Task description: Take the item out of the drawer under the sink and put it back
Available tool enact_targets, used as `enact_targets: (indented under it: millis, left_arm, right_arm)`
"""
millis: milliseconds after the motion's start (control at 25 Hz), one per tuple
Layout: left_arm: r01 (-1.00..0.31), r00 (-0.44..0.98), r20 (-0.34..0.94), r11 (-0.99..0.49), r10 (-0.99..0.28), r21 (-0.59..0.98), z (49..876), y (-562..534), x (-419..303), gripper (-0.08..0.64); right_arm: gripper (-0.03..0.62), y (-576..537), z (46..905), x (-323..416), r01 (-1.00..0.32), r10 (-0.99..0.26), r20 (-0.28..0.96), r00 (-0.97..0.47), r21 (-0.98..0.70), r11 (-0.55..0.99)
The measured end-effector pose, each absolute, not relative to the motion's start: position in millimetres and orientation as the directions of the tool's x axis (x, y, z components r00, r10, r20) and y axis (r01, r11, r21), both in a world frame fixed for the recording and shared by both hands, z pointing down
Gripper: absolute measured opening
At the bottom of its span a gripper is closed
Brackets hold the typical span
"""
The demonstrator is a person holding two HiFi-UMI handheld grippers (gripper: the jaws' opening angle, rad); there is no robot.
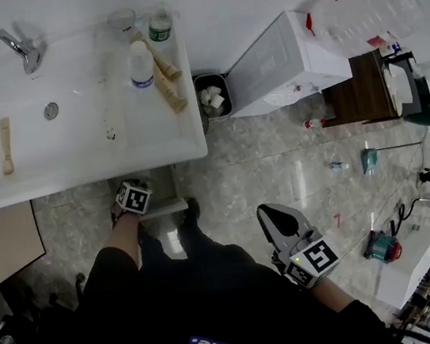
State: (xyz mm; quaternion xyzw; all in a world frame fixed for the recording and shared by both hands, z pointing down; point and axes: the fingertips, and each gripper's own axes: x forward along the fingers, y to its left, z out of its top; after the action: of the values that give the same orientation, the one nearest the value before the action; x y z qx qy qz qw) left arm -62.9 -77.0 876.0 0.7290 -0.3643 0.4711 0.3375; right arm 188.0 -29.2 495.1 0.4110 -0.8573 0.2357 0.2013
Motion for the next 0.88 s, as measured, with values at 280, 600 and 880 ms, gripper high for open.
enact_targets:
  millis: [280,600,880]
  left_arm:
    - [-0.854,0.324,0.913,-0.491,-0.249,0.169,849,-67,-74,0.058]
    - [-0.869,0.359,0.906,-0.433,-0.222,0.238,873,-61,-74,0.058]
    - [-0.862,0.373,0.913,-0.426,-0.168,0.273,892,-58,-68,0.058]
  right_arm:
    - [0.002,-23,482,163,-0.776,-0.609,0.499,-0.616,-0.255,0.576]
    - [0.002,-4,490,162,-0.791,-0.595,0.542,-0.593,-0.257,0.555]
    - [0.002,0,497,171,-0.807,-0.592,0.571,-0.569,-0.249,0.535]
